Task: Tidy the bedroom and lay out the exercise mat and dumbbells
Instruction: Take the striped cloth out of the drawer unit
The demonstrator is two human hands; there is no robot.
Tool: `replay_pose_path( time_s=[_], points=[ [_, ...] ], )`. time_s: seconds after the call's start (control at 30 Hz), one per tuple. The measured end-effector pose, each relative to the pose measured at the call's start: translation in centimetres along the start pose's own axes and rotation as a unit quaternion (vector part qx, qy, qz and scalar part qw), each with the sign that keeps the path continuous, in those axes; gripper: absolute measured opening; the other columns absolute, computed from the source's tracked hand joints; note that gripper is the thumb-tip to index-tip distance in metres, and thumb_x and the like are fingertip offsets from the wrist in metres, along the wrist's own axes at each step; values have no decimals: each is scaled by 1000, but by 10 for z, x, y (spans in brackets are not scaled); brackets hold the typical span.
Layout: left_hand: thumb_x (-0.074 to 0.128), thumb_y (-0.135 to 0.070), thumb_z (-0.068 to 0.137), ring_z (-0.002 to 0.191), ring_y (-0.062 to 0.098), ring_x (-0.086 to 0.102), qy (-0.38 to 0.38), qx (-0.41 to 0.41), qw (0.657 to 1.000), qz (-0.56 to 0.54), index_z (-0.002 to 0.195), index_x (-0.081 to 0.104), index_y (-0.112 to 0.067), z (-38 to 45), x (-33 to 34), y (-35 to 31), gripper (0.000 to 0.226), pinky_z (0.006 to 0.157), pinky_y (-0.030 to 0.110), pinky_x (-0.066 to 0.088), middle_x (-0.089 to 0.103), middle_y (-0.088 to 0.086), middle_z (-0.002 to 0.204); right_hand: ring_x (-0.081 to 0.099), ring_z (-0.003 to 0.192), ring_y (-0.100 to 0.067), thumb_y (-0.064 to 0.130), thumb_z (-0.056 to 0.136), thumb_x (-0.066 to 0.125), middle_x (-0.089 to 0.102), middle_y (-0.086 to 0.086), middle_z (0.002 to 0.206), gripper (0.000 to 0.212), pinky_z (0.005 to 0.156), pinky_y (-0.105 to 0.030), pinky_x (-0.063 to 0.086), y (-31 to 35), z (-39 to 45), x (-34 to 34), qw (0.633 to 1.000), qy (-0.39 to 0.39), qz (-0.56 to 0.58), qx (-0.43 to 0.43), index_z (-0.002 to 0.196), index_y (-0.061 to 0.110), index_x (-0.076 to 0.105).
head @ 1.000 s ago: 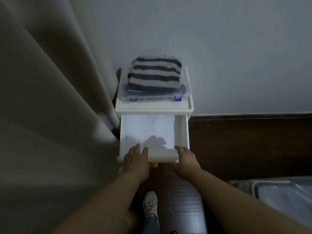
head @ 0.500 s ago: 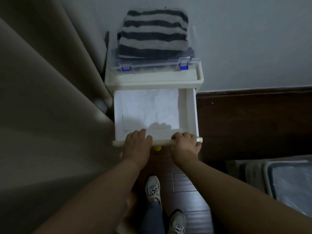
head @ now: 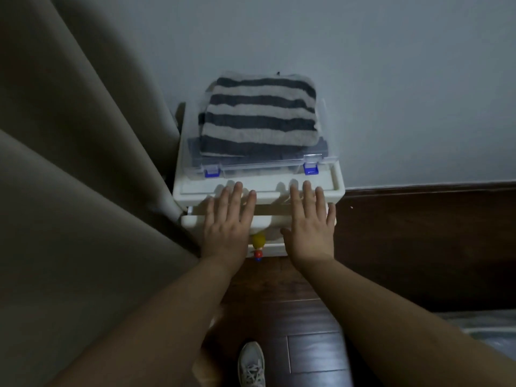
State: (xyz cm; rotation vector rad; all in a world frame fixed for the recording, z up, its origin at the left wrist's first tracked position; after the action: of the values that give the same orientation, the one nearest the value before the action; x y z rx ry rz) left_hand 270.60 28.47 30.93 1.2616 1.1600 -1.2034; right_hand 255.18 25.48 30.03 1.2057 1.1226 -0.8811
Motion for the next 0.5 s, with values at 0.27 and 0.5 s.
replay_pose_path(
  time_s=[0.27, 0.5],
  points=[
    [45, -18, 81, 109, 32, 57, -42, 7, 999, 23, 131, 52, -12, 25, -8, -4, 51, 102, 49, 38, 61, 14, 116, 31, 133, -28, 25, 82, 64, 46, -5, 133, 57, 117, -46, 9, 2, 31, -3, 999, -10, -35, -18, 135, 20, 42],
    [55, -23, 85, 132, 28, 31, 54, -22, 998, -27, 147, 16, -19, 27, -37, 1, 73, 114, 45, 15, 33, 10, 143, 16, 142, -28, 19, 88, 53, 30, -9, 148, 57, 117, -44, 9, 11, 32, -33, 995, 94, -9, -3, 141, 21, 32]
  ],
)
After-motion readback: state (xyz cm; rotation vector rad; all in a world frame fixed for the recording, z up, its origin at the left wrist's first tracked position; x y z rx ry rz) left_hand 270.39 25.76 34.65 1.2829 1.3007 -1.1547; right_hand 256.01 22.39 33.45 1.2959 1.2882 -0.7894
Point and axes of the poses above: each hand's wrist, its own z-axis towards the middle knuckle, its own x-axis out of the palm, y = z × x, the point moved 4 cm from there along z, towards the middle knuckle
